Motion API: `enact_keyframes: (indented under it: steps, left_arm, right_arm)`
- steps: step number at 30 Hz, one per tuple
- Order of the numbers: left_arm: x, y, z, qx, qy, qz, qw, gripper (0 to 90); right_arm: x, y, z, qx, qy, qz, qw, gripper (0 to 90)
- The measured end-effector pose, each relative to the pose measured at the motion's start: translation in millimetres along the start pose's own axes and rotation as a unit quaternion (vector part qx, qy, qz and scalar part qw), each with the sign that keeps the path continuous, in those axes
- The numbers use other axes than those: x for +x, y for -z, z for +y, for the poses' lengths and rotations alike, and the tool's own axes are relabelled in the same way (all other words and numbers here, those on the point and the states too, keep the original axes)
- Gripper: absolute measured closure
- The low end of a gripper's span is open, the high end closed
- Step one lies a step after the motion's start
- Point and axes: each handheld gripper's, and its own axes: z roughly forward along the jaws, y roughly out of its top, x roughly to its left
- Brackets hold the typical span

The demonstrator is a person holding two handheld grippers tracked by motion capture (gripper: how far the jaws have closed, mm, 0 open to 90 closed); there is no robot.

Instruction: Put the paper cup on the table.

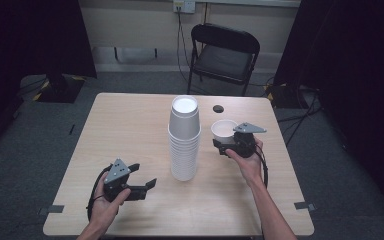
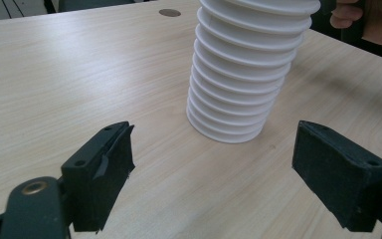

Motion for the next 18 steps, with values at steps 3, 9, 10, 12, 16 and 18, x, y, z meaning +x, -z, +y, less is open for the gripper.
enact_keyframes:
  steps: [3,9,10,12,16,18]
  left_arm:
    - [0.9,0.0,-0.2,0.003,0.004,0.003,1.0000,16.1]
    - [4.0,0.2,-1.4,0.010,0.013,0.011,0.9998,17.0]
    - [4.3,0.4,-1.6,0.009,0.016,0.011,0.9998,16.9]
    - [4.9,0.4,-1.9,0.009,0.017,0.011,0.9998,16.9]
    - [6.1,-0.3,-2.4,0.012,0.018,0.013,0.9997,17.0]
    - [6.2,-0.6,-2.1,0.009,0.019,0.014,0.9997,17.0]
  right_arm:
    - [1.5,-10.8,-0.3,0.008,-0.003,0.002,1.0000,15.7]
    - [1.7,-19.0,-1.2,0.010,-0.019,-0.003,0.9998,15.7]
    - [1.3,-21.1,-2.5,0.013,-0.019,-0.005,0.9997,15.8]
    - [0.5,-24.1,-6.1,0.020,-0.021,-0.005,0.9996,15.8]
    - [-0.9,-27.3,-14.6,0.034,-0.025,-0.005,0.9991,15.7]
    - [-2.8,-27.8,-17.6,0.038,-0.027,-0.005,0.9989,15.7]
